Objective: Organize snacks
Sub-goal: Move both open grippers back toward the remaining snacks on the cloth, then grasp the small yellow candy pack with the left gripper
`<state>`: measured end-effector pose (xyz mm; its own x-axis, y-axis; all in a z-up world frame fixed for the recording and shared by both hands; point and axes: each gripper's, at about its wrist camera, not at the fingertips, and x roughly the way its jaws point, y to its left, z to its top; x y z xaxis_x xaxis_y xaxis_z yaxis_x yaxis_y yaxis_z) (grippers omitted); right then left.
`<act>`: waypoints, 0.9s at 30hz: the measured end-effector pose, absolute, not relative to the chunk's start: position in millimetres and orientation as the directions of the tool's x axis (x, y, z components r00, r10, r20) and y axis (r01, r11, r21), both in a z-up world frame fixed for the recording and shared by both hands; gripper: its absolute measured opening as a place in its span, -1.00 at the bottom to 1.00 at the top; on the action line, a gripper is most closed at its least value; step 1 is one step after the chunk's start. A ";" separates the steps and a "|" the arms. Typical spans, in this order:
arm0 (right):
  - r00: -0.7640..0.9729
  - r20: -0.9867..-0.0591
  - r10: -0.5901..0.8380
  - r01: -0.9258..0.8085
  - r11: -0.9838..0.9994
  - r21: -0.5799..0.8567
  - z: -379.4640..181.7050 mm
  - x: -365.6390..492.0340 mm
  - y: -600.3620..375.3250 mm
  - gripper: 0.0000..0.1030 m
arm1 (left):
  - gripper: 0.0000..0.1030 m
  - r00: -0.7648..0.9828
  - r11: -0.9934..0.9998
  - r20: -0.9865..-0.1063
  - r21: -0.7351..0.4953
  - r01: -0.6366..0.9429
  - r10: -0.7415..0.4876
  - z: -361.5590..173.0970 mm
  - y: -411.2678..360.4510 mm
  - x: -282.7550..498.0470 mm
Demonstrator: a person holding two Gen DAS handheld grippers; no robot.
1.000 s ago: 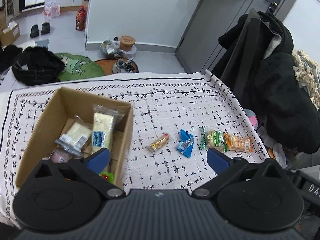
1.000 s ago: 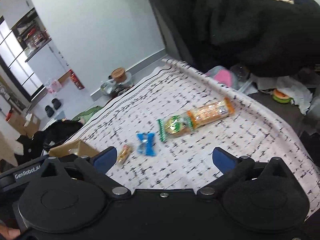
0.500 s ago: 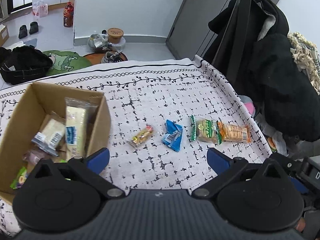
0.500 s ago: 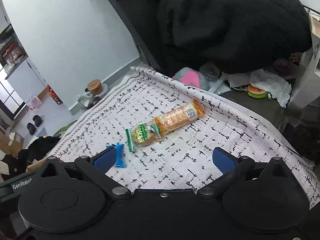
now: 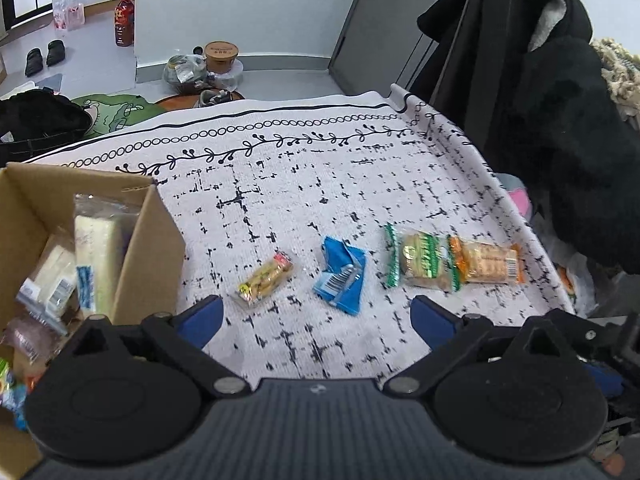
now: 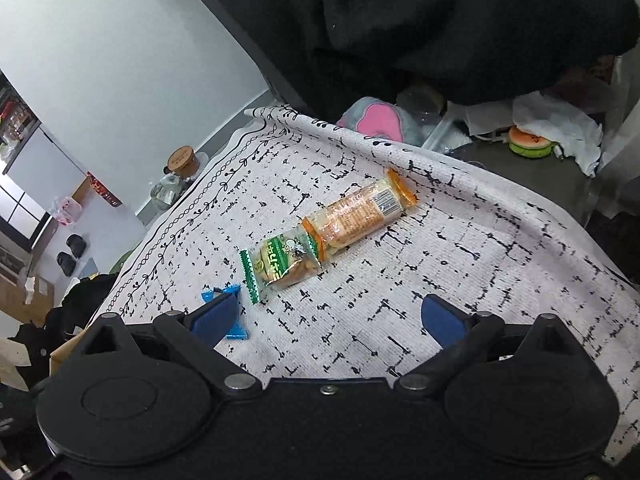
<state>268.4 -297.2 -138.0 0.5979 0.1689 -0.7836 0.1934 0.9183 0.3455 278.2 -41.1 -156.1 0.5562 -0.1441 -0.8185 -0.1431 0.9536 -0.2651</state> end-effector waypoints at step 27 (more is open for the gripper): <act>0.540 -0.831 0.132 0.223 0.930 0.293 -169.8 306.3 -291.6 0.84 | 0.27 0.527 0.929 -0.819 -0.345 -0.133 -0.229 -209.8 -20.2 320.9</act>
